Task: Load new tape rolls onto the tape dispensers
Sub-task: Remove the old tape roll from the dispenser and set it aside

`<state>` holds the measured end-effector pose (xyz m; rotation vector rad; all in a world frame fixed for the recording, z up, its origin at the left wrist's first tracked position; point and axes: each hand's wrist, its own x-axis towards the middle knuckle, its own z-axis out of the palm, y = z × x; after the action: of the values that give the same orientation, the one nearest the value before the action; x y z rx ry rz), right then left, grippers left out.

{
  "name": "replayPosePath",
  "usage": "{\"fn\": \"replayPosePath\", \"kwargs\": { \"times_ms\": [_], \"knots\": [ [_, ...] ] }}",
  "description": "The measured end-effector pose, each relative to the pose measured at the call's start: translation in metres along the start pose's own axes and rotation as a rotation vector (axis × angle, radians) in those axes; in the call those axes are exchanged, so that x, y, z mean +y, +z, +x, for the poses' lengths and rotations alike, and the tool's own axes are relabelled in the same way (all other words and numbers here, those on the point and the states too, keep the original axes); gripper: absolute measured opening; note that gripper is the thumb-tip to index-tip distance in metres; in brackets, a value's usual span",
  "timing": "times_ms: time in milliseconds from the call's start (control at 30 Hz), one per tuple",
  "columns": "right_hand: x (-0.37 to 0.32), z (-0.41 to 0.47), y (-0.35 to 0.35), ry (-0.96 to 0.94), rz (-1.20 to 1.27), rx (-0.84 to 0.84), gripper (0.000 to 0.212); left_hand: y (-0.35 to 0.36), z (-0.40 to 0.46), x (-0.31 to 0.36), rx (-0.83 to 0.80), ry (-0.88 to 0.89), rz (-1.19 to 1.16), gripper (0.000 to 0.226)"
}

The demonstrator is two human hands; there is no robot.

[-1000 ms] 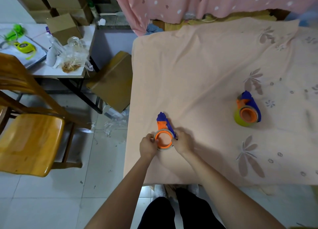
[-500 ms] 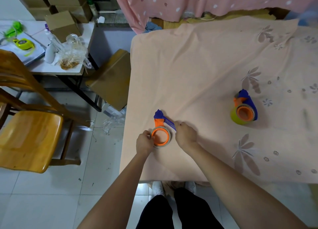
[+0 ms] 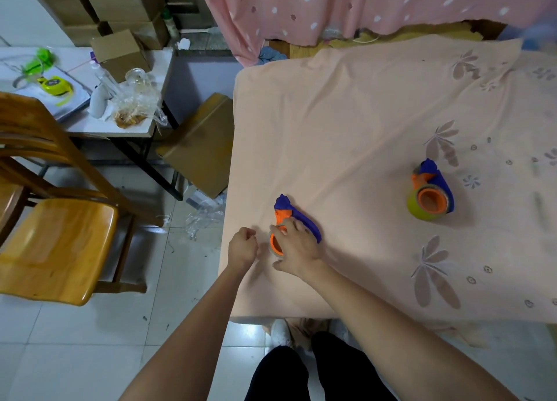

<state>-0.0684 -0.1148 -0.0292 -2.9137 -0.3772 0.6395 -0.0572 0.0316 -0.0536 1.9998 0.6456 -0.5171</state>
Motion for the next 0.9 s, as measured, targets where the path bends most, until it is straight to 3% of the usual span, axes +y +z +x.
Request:
{"fn": "replayPosePath", "kwargs": {
  "times_ms": [100,300,567,733,833,900],
  "knots": [
    [-0.003,0.007,0.000,0.022,-0.065,-0.028,0.089,-0.010,0.001,0.000,0.017,-0.001,0.017,0.033],
    [-0.005,0.010,-0.011,0.041,-0.114,-0.011,0.068,-0.017,-0.001,-0.002,0.014,-0.007,0.049,0.031],
    [-0.003,0.005,-0.011,0.039,-0.065,-0.014,0.075,-0.013,-0.005,0.009,-0.042,0.031,0.084,0.026],
    [-0.007,-0.004,-0.007,0.268,0.173,0.017,0.057,0.009,-0.015,0.007,-0.145,0.005,0.125,0.015],
    [-0.003,-0.010,-0.006,0.396,0.388,0.022,0.015,0.022,-0.017,0.007,-0.133,0.051,0.200,0.031],
    [-0.010,-0.008,-0.013,0.472,0.633,0.088,0.038,0.027,-0.017,0.009,-0.087,0.075,0.257,0.031]
  ]
}}
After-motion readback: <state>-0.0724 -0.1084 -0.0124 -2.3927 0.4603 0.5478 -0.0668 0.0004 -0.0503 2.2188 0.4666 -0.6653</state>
